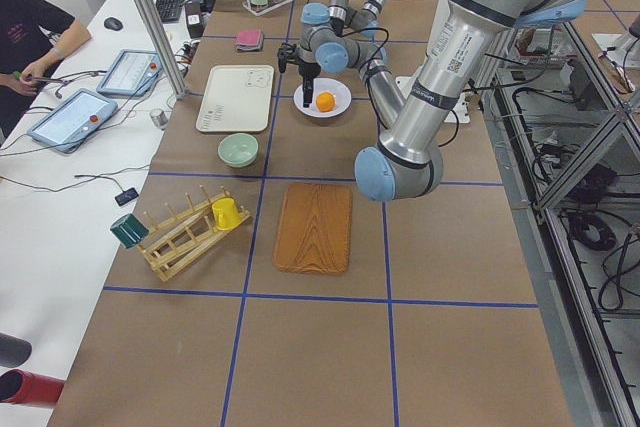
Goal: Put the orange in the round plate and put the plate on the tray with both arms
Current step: 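Withdraw the left gripper while the right gripper reaches to the plate rim, then grip the plate rim with the right gripper and slide it onto the cream tray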
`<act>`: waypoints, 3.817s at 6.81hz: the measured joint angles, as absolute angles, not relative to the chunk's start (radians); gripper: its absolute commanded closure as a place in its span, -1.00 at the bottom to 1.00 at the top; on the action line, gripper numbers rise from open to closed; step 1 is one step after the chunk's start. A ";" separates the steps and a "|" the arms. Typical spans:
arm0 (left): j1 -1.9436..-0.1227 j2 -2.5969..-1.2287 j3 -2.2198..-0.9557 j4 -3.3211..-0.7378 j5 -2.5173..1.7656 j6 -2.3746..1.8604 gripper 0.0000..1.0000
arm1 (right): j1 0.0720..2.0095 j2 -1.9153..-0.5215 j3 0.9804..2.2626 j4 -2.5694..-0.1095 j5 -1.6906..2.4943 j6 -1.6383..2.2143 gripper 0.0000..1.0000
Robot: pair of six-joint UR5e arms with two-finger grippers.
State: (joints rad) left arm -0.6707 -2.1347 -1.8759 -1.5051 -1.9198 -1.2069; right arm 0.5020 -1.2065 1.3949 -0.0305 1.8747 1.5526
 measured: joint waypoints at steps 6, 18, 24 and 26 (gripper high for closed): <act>-0.696 -2.115 -1.886 -1.505 -1.946 -1.195 -0.98 | 0.472 -1.131 1.353 -0.117 1.850 1.526 -0.66; -0.752 -2.108 -1.888 -1.504 -2.008 -1.177 -0.96 | 0.448 -1.087 1.358 -0.078 1.787 1.552 1.00; -0.944 -1.936 -1.972 -1.435 -2.057 -0.775 -0.96 | 0.554 -1.058 1.366 -0.060 1.724 1.844 1.00; -0.997 -1.901 -1.972 -1.433 -2.057 -0.675 -0.96 | 0.564 -1.022 1.337 -0.068 1.569 1.914 1.00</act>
